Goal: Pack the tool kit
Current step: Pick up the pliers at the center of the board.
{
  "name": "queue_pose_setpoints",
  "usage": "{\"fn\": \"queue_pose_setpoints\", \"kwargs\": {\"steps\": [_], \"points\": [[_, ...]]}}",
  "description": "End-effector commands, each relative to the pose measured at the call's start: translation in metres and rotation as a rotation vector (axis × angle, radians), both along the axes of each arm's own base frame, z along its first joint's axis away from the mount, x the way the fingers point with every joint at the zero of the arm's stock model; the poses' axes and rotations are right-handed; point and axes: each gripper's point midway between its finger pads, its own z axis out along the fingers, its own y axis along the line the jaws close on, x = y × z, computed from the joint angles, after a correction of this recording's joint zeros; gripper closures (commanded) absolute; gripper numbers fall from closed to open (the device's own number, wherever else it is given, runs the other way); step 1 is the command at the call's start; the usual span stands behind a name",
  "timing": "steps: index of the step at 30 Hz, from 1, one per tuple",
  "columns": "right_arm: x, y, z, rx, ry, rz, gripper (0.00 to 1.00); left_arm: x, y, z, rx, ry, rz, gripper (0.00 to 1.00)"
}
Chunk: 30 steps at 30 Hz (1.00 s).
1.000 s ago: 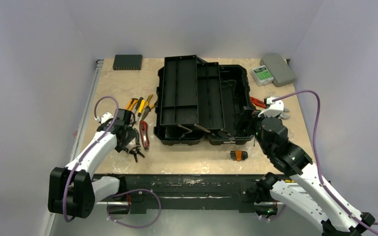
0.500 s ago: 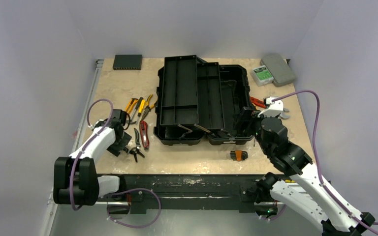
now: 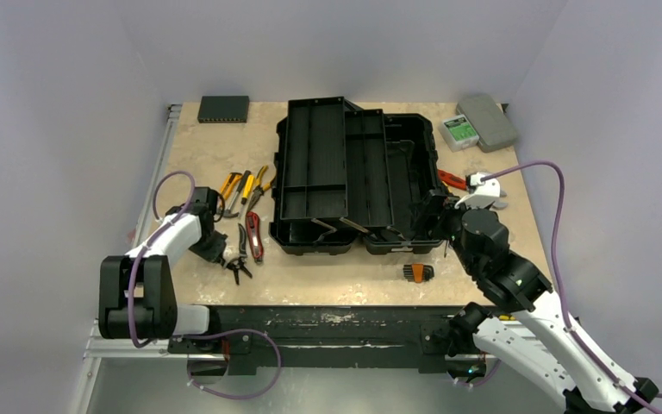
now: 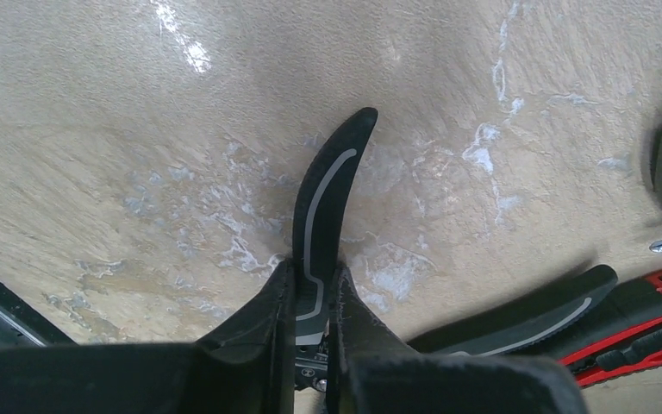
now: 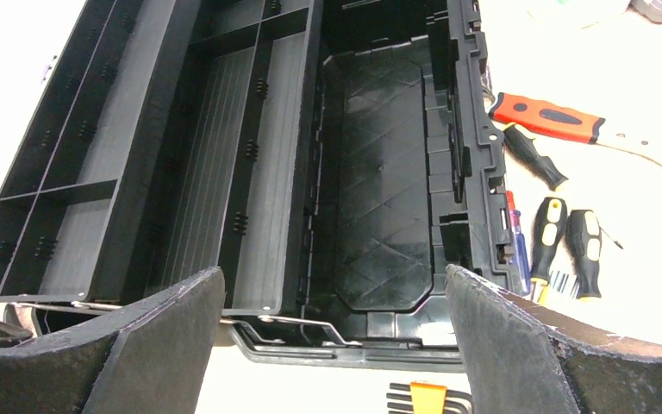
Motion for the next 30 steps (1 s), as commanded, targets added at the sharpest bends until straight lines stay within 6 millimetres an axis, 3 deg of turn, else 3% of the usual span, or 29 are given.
{"fn": "queue_pose_setpoints", "kwargs": {"steps": [1, 4, 8, 14, 18, 24, 30], "points": [[-0.003, -0.005, 0.022, 0.048, -0.038, -0.018, 0.01, 0.006, 0.004, 0.006, 0.000, -0.036, 0.008, 1.00], [-0.004, -0.006, 0.021, 0.049, -0.034, -0.021, 0.01, -0.003, 0.018, 0.034, 0.082, -0.088, 0.047, 1.00], [-0.004, -0.004, 0.021, 0.062, -0.032, -0.015, 0.01, -0.015, 0.037, 0.085, 0.185, -0.220, 0.098, 1.00], [-0.002, 0.000, 0.017, 0.061, -0.019, -0.009, 0.01, -0.009, 0.034, 0.164, 0.194, -0.491, 0.019, 1.00], [-0.003, -0.001, 0.015, 0.054, -0.010, -0.008, 0.01, 0.021, -0.014, 0.234, 0.053, -0.804, -0.265, 1.00], [-0.007, -0.005, 0.011, 0.036, 0.015, -0.014, 0.01, 0.037, -0.091, 0.319, -0.161, -1.049, -0.547, 1.00], [-0.013, -0.002, 0.016, 0.037, 0.034, 0.016, 0.01, 0.051, -0.164, 0.362, -0.286, -1.119, -0.767, 1.00]]}}
